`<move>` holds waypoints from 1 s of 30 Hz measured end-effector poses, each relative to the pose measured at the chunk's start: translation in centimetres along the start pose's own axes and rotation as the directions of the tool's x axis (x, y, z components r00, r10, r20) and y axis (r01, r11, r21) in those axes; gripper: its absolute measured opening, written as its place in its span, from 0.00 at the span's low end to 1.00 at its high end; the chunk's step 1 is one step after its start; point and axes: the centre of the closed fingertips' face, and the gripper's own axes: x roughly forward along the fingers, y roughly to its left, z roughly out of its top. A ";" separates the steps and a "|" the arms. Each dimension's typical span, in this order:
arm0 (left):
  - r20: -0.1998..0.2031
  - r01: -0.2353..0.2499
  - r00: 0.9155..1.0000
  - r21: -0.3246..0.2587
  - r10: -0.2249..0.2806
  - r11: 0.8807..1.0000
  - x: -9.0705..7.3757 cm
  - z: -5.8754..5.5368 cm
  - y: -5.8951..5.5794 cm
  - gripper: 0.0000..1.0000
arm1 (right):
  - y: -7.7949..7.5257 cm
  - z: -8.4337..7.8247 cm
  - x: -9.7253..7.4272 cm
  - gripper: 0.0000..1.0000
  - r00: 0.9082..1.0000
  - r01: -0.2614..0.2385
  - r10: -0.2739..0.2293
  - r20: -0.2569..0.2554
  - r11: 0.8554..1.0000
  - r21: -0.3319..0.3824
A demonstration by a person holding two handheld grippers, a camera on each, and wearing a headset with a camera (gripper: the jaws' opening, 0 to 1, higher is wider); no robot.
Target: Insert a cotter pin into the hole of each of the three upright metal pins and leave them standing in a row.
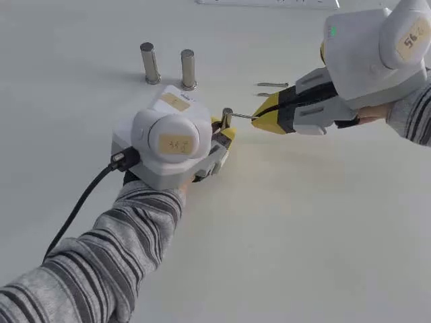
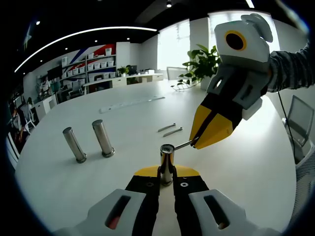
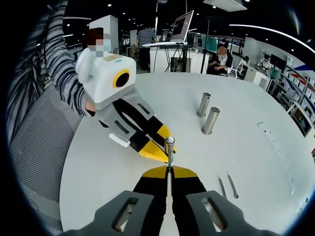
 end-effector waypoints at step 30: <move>0.005 -0.088 0.996 -0.035 0.088 0.996 0.1 -0.1 0.2 0.05 | -1.3 0.2 1.5 0.00 0.999 0.002 -0.009 -0.045 0.988 -0.155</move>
